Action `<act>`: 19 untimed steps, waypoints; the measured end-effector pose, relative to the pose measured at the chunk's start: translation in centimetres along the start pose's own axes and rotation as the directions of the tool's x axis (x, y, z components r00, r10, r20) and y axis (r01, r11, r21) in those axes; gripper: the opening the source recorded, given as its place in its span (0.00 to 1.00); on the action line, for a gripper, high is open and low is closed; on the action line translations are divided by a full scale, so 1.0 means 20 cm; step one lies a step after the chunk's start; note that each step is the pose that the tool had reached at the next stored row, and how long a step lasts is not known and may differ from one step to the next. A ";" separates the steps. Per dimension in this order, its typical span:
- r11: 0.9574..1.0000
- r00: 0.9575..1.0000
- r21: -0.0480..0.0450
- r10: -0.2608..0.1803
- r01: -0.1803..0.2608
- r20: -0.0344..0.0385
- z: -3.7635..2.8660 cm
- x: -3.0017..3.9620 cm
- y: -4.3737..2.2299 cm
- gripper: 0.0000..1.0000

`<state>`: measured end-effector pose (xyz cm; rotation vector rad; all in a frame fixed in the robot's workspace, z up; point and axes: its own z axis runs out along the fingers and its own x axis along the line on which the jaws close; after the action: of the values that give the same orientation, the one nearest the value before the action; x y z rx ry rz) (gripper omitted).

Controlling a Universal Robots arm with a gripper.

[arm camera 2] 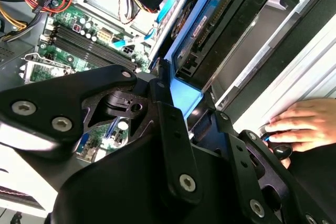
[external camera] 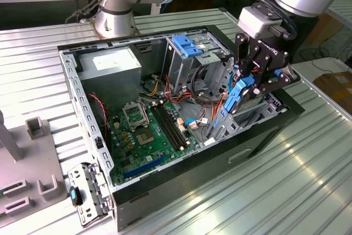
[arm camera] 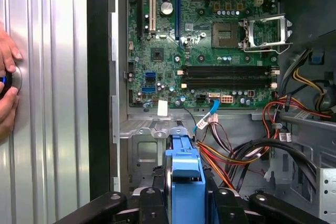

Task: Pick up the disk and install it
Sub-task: 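Insert the disk into the insertion slot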

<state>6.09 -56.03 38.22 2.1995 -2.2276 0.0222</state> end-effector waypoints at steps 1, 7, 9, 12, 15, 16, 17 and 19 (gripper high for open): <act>1.000 1.000 0.000 0.000 0.000 0.000 0.003 0.000 0.000 0.37; 1.000 1.000 0.000 0.000 0.000 0.000 0.010 0.000 0.000 0.37; 1.000 1.000 0.000 0.000 0.000 0.000 0.011 0.000 0.000 0.37; 1.000 1.000 0.000 0.000 0.000 -0.001 0.011 0.000 0.000 0.38; 1.000 1.000 0.000 0.000 0.000 -0.001 0.011 0.000 0.000 0.44; 1.000 1.000 0.000 0.000 0.000 -0.001 0.012 0.000 -0.006 0.44; 1.000 1.000 0.000 0.000 0.000 -0.001 0.016 0.000 -0.020 0.43; 1.000 1.000 0.000 0.000 0.000 -0.001 0.023 -0.001 -0.052 0.24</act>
<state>7.13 -56.04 37.76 2.1989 -2.2271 0.0233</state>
